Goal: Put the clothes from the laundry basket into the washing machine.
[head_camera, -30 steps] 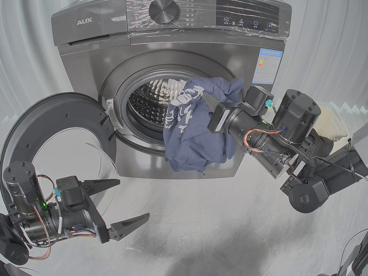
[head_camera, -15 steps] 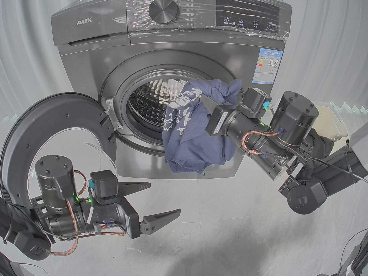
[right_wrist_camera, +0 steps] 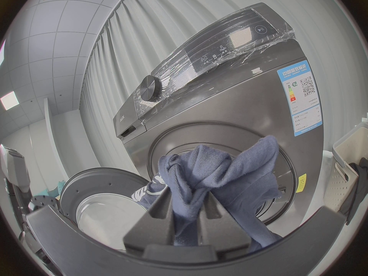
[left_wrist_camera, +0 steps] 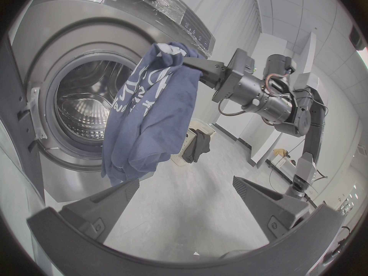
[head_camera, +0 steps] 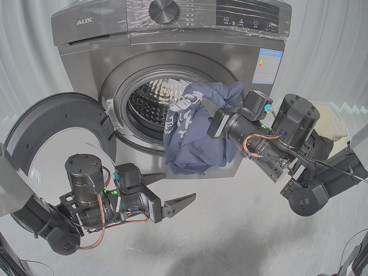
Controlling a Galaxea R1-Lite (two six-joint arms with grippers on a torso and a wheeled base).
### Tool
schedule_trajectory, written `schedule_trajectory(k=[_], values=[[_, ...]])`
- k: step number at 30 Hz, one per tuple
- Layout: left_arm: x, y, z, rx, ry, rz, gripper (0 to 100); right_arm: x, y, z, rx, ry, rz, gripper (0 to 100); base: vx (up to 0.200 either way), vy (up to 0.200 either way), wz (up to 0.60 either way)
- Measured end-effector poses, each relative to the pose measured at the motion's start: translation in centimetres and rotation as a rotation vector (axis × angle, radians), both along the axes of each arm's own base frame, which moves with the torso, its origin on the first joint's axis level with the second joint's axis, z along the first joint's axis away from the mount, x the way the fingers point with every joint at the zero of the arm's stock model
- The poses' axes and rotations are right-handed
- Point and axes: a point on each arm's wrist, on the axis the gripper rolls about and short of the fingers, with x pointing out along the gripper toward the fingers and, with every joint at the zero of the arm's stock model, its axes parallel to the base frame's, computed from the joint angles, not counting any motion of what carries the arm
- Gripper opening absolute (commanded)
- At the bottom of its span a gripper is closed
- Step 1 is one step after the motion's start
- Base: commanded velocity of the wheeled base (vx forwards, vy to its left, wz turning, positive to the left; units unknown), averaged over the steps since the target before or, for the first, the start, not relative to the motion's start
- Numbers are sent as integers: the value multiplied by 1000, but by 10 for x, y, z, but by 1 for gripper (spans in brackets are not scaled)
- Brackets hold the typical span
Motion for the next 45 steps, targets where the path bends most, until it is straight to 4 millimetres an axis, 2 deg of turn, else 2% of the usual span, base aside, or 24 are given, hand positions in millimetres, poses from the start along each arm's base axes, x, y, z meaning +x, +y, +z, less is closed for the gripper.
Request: schedule_trajectory(k=[10,19,29,34,45], values=[[28,-17,-20,-45,28,23,100,-3,1,1,0,-4,7,0,0,0,0],[51,-18,-34,-60,33,71,100,-5,2,2,2,-7,12,0,0,0,0],[73,-20,-35,-97,25,99,100,-6,2,-1,-7,1,15,0,0,0,0],[79,-25,-30,-133,21,96,100,-7,2,-2,-10,3,15,0,0,0,0],[75,-33,-26,-181,19,63,100,-6,2,-1,-7,0,14,0,0,0,0]])
